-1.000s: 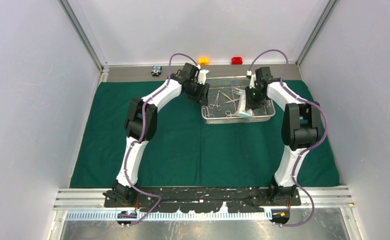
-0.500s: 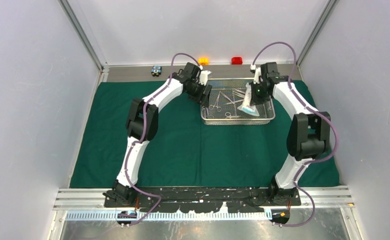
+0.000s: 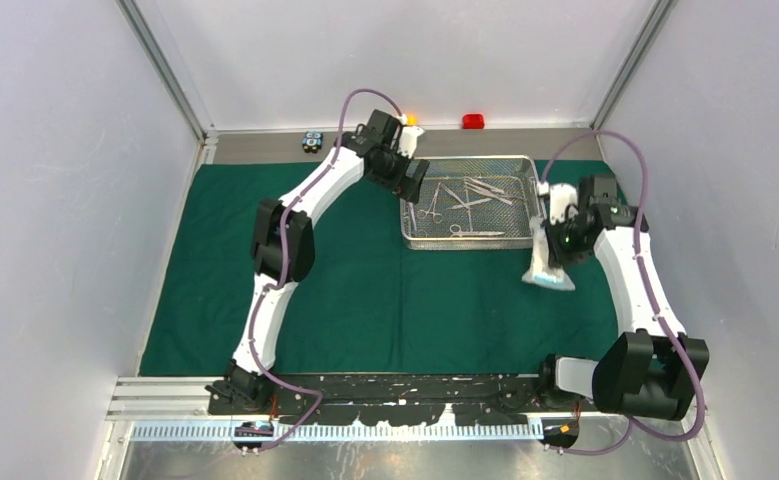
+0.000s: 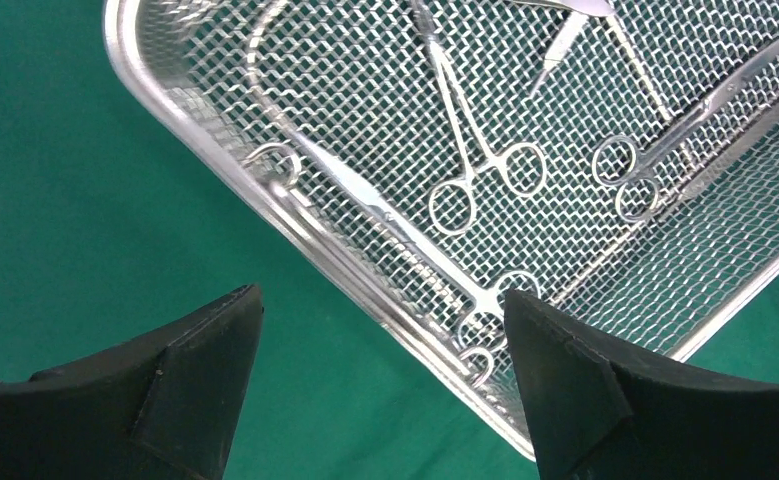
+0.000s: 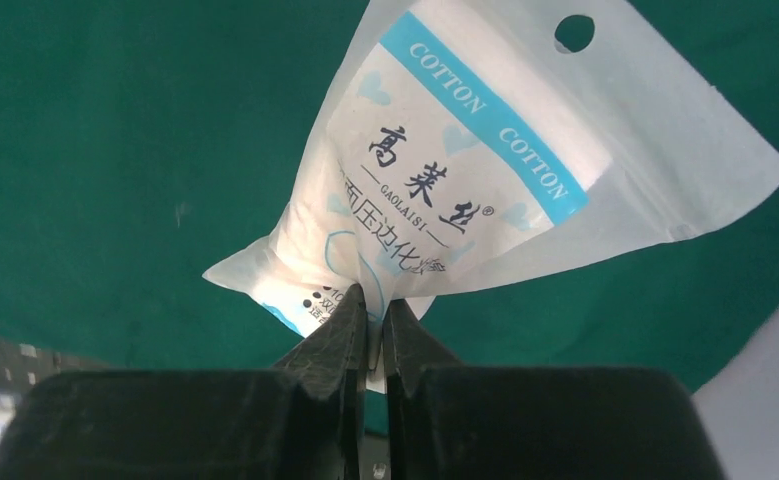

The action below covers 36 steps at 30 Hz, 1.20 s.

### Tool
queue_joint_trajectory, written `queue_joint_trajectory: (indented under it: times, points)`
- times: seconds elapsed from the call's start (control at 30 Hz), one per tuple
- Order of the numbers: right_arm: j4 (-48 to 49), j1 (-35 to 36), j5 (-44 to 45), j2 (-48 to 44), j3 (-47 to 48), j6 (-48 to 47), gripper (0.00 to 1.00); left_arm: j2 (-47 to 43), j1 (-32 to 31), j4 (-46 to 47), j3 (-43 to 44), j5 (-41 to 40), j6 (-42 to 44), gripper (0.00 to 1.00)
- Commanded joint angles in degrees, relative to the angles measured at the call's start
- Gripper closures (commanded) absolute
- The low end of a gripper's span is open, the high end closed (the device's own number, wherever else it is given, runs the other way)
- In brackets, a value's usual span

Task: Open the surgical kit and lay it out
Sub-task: Pick up the medical item from the container, then place the medical item in the surgical kit.

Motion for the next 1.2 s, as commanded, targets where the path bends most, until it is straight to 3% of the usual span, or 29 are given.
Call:
queue_joint_trajectory:
  times: [0.0, 0.27, 0.43, 0.47, 0.6, 0.7, 0.77, 0.97, 1.17]
  points:
    - [-5.5, -0.2, -2.8, -2.9, -7.4, -9.1, 0.88, -7.8, 1.5, -0.2, -0.5, -4.2, 3.0, 0.07]
    - [1.4, -0.2, -1.4, 3.4, -14.9, -9.2, 0.88, -16.4, 1.7, 0.9, -8.2, -8.6, 7.1, 0.05]
    - [2.1, -0.4, -1.1, 8.1, -15.9, -9.3, 0.78, -21.7, 1.7, 1.6, -14.5, -10.4, 9.1, 0.04]
    - [2.4, -0.4, -1.0, 8.3, -16.2, -9.3, 0.74, -22.8, 1.7, 2.2, -16.1, -10.8, 9.3, 0.04]
    - [2.4, -0.5, 0.2, 6.1, -16.2, -9.0, 0.45, -26.6, 1.7, 3.8, -21.7, -12.8, 10.7, 0.0]
    - [0.4, -0.5, -0.2, 2.4, -12.6, -7.8, 0.28, -29.3, 1.7, 4.8, -24.5, -15.9, 12.3, 0.0]
    - [-1.0, -0.5, -1.7, 0.5, -8.4, -6.5, 0.25, -31.1, 1.7, 6.5, -26.8, -17.9, 13.1, 0.0]
    - [3.1, 1.4, -6.4, 2.8, 6.1, -1.2, 0.23, -34.4, 1.7, 6.3, -29.6, -21.7, 14.1, 0.0]
    - [12.3, 8.9, -1.8, 17.1, 18.7, 0.6, 0.24, -35.7, 1.7, 2.8, -30.4, -20.3, 12.8, 0.0]
